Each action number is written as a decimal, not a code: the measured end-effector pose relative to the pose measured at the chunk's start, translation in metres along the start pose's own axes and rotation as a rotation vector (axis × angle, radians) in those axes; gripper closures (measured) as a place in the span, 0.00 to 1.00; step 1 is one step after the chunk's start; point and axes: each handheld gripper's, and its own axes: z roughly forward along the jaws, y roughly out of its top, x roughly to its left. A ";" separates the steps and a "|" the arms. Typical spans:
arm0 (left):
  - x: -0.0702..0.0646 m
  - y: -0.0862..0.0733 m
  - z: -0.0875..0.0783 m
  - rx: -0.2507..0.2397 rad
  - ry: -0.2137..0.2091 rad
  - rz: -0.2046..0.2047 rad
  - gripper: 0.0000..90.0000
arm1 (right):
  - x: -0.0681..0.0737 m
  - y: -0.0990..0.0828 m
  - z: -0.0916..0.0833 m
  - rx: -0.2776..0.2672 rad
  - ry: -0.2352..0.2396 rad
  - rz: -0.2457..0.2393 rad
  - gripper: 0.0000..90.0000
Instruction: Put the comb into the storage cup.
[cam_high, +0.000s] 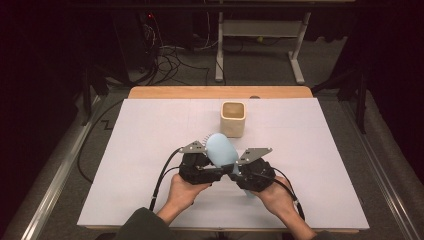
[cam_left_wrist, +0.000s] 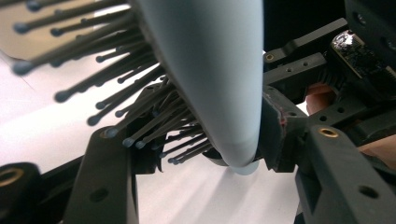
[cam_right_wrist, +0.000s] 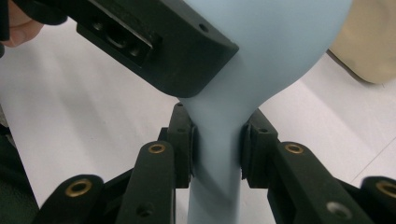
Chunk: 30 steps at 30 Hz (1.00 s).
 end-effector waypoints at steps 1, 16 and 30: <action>0.000 0.000 0.000 0.000 0.000 0.000 0.56 | 0.000 0.000 0.000 -0.002 -0.001 -0.001 0.78; -0.003 0.008 -0.006 0.000 -0.013 0.002 0.60 | -0.003 0.004 -0.003 -0.037 0.026 0.010 0.78; -0.006 0.012 -0.010 0.000 -0.008 0.024 0.60 | -0.004 0.001 -0.006 -0.053 0.035 0.029 0.71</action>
